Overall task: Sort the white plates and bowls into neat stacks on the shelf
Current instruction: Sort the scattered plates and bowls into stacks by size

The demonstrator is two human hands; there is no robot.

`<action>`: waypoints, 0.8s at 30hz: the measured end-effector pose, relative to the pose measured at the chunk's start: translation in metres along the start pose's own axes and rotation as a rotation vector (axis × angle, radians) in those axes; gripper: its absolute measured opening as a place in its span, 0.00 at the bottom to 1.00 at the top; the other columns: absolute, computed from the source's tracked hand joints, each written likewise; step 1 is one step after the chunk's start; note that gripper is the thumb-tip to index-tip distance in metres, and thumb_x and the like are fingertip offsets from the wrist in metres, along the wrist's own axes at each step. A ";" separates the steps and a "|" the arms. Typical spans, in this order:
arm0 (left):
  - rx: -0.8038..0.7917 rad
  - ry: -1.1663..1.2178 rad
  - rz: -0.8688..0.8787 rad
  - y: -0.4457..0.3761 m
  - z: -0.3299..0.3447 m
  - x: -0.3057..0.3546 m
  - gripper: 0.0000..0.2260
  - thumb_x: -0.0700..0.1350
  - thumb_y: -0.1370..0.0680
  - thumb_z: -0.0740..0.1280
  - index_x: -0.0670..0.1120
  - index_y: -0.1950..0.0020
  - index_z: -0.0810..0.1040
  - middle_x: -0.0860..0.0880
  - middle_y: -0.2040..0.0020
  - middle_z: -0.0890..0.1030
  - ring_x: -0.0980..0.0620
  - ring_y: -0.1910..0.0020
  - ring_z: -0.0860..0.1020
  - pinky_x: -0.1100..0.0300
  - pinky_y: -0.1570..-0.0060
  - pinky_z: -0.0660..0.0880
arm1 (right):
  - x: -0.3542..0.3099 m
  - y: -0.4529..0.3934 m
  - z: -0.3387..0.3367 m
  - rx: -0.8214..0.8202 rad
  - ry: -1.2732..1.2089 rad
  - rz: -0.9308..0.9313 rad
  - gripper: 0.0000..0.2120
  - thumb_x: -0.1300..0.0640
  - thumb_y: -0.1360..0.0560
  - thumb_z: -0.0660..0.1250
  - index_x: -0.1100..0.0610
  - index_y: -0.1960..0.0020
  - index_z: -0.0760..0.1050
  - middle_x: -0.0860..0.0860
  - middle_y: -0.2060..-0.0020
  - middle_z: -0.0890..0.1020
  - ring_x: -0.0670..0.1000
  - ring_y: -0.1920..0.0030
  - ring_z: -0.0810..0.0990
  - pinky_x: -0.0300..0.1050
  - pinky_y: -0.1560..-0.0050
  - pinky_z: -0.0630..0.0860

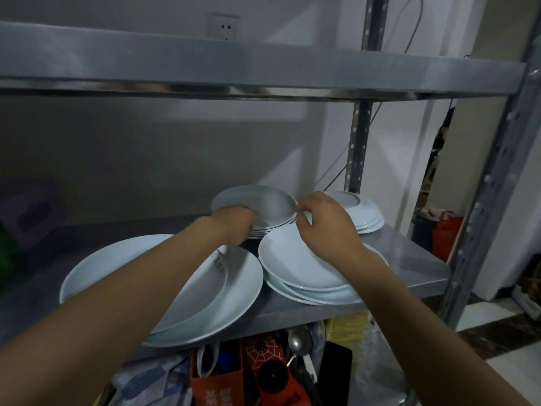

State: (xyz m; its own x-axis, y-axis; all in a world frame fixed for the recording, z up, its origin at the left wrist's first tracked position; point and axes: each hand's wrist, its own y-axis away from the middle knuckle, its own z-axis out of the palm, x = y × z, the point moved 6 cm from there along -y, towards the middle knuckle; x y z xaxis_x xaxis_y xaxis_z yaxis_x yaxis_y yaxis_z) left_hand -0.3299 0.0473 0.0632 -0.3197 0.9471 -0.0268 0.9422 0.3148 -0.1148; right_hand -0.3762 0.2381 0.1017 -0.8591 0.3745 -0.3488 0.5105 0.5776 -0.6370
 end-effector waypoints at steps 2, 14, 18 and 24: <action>-0.048 0.009 -0.012 -0.002 0.006 0.001 0.10 0.39 0.26 0.61 0.41 0.46 0.77 0.40 0.44 0.80 0.41 0.45 0.77 0.58 0.51 0.72 | 0.005 0.003 -0.006 0.026 -0.030 0.006 0.08 0.59 0.26 0.63 0.57 0.50 0.80 0.53 0.52 0.79 0.53 0.51 0.77 0.48 0.49 0.75; 0.043 -0.260 0.071 -0.004 0.002 0.011 0.06 0.41 0.26 0.64 0.45 0.53 0.80 0.42 0.49 0.81 0.41 0.50 0.79 0.55 0.53 0.74 | 0.016 0.021 -0.015 0.082 -0.023 0.053 0.08 0.60 0.26 0.63 0.58 0.53 0.80 0.53 0.52 0.79 0.53 0.53 0.77 0.48 0.52 0.76; 0.086 -0.364 0.092 0.004 -0.008 0.014 0.08 0.41 0.26 0.63 0.47 0.50 0.79 0.44 0.48 0.82 0.41 0.49 0.80 0.55 0.53 0.74 | 0.016 0.025 -0.015 0.091 0.043 0.093 0.08 0.60 0.26 0.62 0.61 0.54 0.79 0.54 0.52 0.78 0.55 0.53 0.77 0.50 0.55 0.76; 0.151 -0.400 0.092 0.023 -0.025 0.009 0.11 0.47 0.27 0.68 0.51 0.46 0.76 0.47 0.48 0.82 0.43 0.48 0.80 0.56 0.54 0.73 | 0.011 0.032 -0.013 0.094 0.059 0.152 0.09 0.59 0.25 0.61 0.59 0.52 0.79 0.54 0.52 0.79 0.54 0.53 0.77 0.48 0.55 0.76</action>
State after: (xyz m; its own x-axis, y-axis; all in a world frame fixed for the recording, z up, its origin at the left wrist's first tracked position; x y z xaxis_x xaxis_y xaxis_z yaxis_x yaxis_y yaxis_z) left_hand -0.3092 0.0647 0.0852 -0.2770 0.8631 -0.4224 0.9527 0.1897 -0.2373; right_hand -0.3693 0.2703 0.0867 -0.7674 0.4955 -0.4068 0.6259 0.4418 -0.6426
